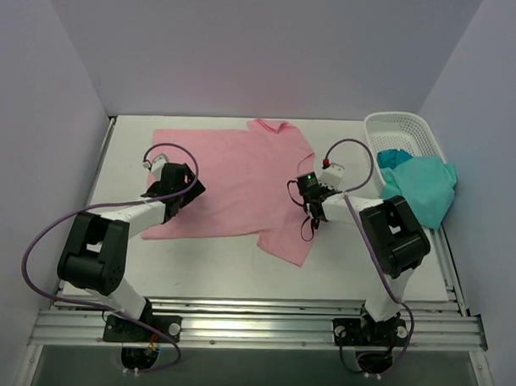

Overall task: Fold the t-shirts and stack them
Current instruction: Flatten the tshirt out

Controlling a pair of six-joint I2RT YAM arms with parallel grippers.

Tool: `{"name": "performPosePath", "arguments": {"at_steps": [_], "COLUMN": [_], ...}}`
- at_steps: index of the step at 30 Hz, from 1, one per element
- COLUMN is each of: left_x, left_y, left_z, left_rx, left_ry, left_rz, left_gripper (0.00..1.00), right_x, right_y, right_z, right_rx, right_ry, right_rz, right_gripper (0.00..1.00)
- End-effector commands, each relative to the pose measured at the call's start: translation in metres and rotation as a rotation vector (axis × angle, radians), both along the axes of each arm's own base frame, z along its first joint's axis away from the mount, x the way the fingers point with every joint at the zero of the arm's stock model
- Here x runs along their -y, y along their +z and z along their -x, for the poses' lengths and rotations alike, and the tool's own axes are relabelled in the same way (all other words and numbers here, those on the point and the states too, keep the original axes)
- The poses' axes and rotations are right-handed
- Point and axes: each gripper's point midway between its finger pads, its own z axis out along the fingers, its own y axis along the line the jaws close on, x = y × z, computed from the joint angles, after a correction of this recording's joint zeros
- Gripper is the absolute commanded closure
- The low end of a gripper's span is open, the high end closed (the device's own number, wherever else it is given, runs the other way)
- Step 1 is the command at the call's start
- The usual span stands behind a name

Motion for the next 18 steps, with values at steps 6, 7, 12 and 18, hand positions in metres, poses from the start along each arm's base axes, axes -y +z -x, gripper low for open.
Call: {"name": "performPosePath", "arguments": {"at_steps": [6, 7, 12, 18], "left_x": [-0.006, -0.006, -0.010, -0.017], "left_y": [0.006, 0.009, 0.017, 0.055], "left_z": [0.008, 0.009, 0.016, 0.025], "left_rx": [0.059, 0.068, 0.086, 0.166], "left_ry": [0.043, 0.044, 0.060, 0.082], "left_rz": [0.038, 0.042, 0.042, 0.056], "left_gripper": [0.02, 0.02, 0.02, 0.02], "right_x": [0.014, 0.016, 0.020, 0.001], "right_y": [-0.026, -0.025, 0.006, 0.093], "right_z": [0.070, 0.076, 0.111, 0.160], "right_rx": [-0.066, -0.066, -0.002, 0.216], "right_ry": [-0.044, -0.055, -0.150, -0.141], "right_rz": [-0.045, -0.044, -0.096, -0.083], "right_gripper": [1.00, 1.00, 1.00, 1.00]}}
